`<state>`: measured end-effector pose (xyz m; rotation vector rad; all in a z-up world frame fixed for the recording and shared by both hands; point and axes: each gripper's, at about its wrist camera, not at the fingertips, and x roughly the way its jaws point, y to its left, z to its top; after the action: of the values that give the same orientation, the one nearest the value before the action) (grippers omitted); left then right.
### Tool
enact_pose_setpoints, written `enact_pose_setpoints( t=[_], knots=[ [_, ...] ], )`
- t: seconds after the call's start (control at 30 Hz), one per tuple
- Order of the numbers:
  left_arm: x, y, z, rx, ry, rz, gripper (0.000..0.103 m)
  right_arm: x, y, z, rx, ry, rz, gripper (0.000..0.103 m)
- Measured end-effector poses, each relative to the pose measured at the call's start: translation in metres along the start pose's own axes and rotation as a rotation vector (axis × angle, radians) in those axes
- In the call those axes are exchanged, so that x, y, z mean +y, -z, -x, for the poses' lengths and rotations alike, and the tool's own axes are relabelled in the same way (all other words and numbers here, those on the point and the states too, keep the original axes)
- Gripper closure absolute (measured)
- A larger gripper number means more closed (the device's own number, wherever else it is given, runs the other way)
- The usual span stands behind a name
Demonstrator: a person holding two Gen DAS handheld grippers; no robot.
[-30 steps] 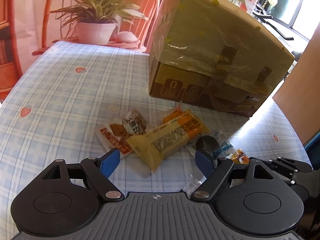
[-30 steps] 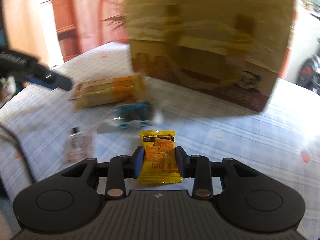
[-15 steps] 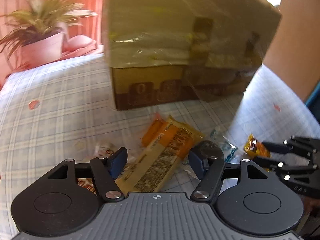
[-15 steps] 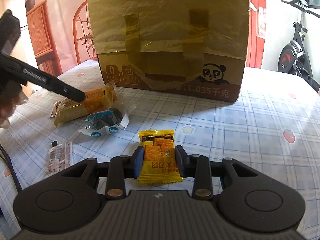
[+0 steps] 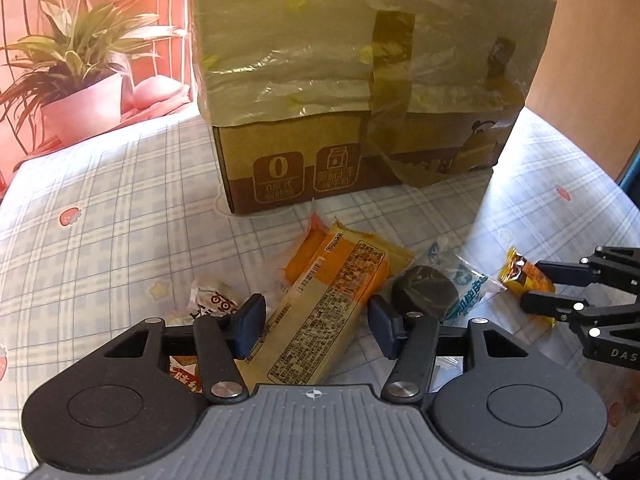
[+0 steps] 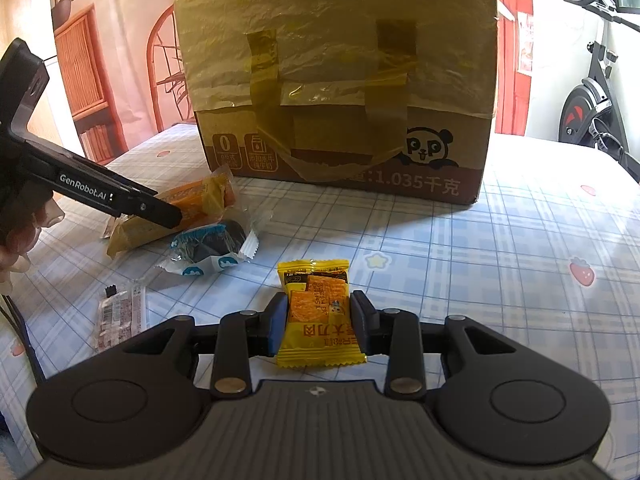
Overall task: Organize snacks
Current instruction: 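Grasp the small yellow packet with the right tool while the left tool grasps the long snack bar, then lift both snacks over the box and open both tools to drop them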
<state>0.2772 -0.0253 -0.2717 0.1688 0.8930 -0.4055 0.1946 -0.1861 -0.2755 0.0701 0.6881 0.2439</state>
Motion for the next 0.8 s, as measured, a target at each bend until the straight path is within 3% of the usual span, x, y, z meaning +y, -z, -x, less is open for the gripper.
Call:
enact_pose_setpoints(
  t=[0.37,0.67,0.8],
  knots=[
    [-0.004,0.007,0.009,-0.038,-0.029,0.029,0.051,0.0,0.0,0.0,0.0,0.003,0.002,0.066],
    [0.002,0.022,0.05,-0.161,-0.01,0.27,0.051,0.0,0.0,0.0,-0.001,0.006,0.005,0.066],
    [0.0,0.027,0.061,-0.185,0.0,0.305,0.051,0.002,0.001,0.0,-0.001,0.011,0.01,0.067]
  ],
)
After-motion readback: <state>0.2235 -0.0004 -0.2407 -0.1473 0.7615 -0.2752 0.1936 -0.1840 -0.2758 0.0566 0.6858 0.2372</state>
